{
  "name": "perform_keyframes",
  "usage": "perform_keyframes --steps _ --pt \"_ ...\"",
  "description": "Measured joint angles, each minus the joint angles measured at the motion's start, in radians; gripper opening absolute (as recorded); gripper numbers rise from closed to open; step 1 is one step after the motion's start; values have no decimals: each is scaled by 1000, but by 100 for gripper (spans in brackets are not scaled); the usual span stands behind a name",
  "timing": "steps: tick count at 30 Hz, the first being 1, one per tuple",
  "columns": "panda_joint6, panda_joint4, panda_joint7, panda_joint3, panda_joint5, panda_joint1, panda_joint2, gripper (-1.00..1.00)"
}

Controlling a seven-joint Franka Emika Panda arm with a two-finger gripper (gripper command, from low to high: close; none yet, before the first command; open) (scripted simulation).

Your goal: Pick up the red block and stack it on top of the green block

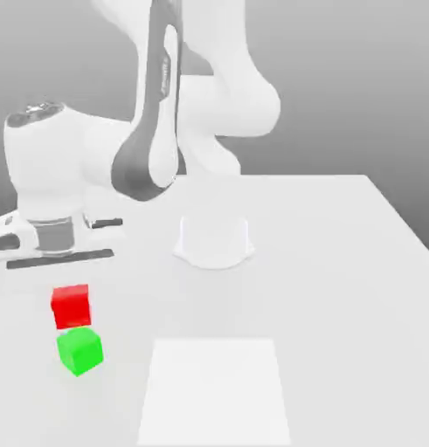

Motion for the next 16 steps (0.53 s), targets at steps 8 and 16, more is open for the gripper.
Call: perform_keyframes --steps 8,16 --pt "55 1 -32 19 45 -11 60 100" --pt "-110 -6 63 -2 -89 -21 -121 100"
